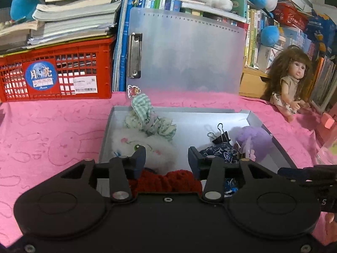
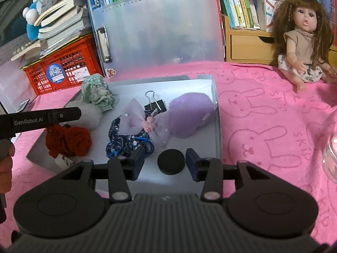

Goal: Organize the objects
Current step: 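Carry the cap and black puck into the box lid and open both grippers, then grasp the hollow black cap with the left gripper while the right grasps another black puck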

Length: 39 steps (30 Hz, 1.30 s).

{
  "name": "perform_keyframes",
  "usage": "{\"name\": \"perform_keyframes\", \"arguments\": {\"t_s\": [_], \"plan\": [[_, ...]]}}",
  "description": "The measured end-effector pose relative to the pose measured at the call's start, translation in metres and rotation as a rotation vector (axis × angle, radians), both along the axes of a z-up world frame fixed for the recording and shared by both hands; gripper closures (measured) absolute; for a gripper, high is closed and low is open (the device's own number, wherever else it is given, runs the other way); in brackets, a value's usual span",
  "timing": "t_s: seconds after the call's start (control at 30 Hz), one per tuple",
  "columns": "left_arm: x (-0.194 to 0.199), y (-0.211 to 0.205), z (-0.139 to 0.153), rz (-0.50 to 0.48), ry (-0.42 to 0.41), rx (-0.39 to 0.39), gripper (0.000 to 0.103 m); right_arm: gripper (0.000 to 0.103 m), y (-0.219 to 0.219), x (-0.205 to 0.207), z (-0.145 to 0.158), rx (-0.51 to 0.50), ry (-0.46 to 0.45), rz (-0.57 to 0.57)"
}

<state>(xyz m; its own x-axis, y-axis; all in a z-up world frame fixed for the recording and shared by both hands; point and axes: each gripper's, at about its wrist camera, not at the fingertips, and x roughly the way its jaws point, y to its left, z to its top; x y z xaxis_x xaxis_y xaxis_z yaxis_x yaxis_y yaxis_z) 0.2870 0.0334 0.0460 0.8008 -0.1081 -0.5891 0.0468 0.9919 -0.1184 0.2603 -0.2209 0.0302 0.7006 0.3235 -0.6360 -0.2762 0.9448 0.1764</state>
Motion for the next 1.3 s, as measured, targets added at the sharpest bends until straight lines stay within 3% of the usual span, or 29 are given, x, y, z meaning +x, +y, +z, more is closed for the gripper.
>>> {"name": "perform_keyframes", "arguments": {"t_s": [0.5, 0.93, 1.3], "plan": [[-0.105, 0.002, 0.018, -0.067, -0.079, -0.026, 0.054, 0.035, -0.004, -0.078, 0.019, -0.038, -0.099, 0.089], [-0.208, 0.002, -0.002, -0.063, -0.094, 0.006, 0.053, 0.032, -0.008, -0.157, 0.015, -0.082, -0.142, 0.136], [-0.253, 0.003, -0.024, -0.024, -0.063, 0.047, 0.053, 0.031, -0.010, -0.201, 0.002, -0.096, -0.110, 0.148]]}}
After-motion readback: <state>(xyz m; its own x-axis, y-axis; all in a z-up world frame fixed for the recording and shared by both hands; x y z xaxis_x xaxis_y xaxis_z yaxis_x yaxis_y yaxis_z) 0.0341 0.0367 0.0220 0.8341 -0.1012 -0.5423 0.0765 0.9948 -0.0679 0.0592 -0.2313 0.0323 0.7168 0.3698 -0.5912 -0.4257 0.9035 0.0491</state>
